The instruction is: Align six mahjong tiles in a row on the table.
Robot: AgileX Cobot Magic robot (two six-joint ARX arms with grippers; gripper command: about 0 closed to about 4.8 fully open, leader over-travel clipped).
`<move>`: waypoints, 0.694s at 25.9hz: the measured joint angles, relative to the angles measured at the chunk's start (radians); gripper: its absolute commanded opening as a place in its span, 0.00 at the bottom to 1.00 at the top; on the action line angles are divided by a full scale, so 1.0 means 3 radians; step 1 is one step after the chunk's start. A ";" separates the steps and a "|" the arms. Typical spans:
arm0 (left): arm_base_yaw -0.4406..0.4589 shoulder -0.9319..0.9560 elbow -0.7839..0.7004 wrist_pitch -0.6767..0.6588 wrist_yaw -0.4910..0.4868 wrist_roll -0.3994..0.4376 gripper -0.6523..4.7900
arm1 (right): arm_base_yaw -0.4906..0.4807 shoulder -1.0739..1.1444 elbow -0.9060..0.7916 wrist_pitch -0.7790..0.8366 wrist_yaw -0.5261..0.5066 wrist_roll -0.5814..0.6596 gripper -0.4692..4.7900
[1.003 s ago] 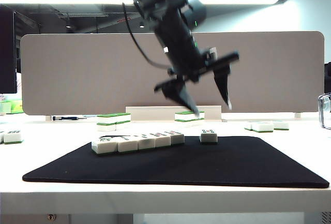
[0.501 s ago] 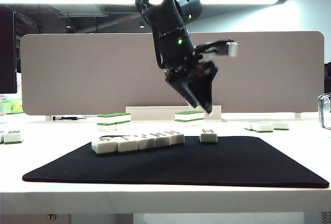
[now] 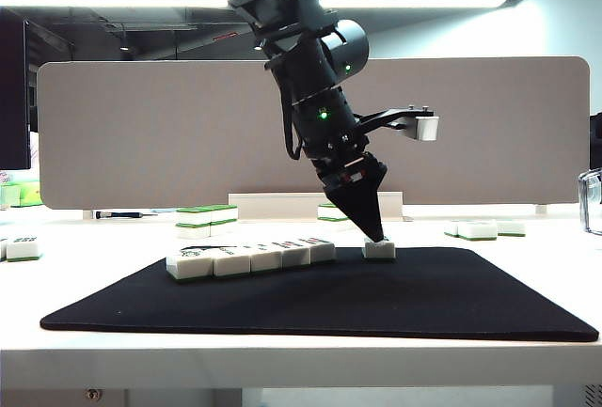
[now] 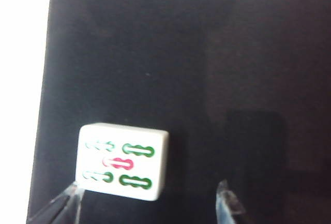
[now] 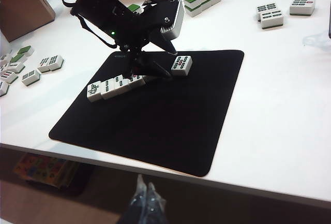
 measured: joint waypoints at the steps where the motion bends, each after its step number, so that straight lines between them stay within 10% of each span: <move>1: 0.0010 0.0005 0.0000 0.0014 0.0001 0.0001 0.74 | 0.0000 0.0000 0.0000 0.0000 0.0000 0.0000 0.09; 18: 0.0114 0.0209 0.0001 0.0354 0.0197 -0.0005 0.71 | 0.0000 0.0000 0.0000 -0.0001 0.0001 0.0000 0.09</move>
